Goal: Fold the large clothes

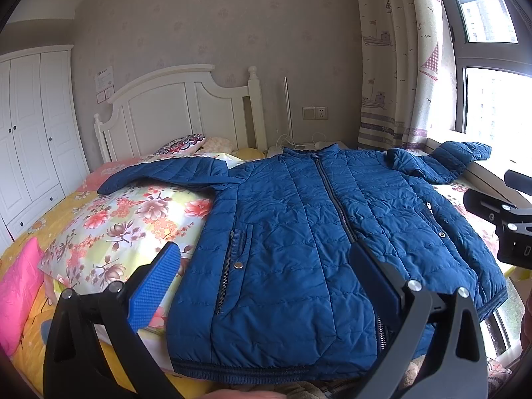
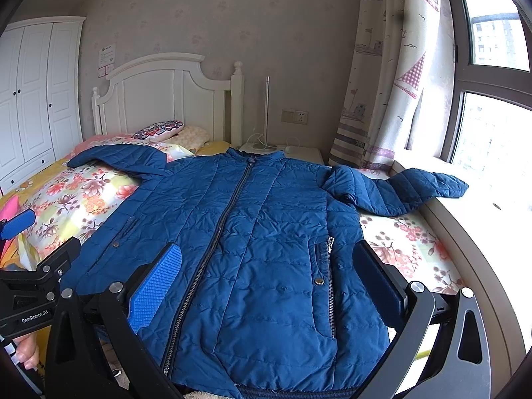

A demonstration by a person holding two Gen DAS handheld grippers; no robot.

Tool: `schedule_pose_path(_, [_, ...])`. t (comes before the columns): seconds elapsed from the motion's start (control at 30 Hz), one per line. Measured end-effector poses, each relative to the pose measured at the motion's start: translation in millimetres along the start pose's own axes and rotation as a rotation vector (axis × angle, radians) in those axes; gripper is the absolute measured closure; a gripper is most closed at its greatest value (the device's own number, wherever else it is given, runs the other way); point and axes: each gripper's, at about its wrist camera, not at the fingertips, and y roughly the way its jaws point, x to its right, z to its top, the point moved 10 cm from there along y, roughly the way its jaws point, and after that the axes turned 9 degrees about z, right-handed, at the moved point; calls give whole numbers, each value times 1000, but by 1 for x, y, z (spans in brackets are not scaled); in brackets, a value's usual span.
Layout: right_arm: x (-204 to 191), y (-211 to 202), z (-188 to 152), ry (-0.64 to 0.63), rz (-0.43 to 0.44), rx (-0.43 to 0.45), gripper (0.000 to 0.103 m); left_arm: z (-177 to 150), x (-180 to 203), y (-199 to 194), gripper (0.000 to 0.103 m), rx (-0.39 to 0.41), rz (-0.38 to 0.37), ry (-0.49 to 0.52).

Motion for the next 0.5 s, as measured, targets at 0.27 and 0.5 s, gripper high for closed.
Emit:
schedule_pose_path(0.27, [-1, 1, -1, 4, 3, -3, 4, -2, 0, 0, 2, -4, -1, -2])
schedule_pose_path(0.5, [0, 2, -1, 6, 5, -4, 4, -6, -1, 1, 2, -6, -2, -4])
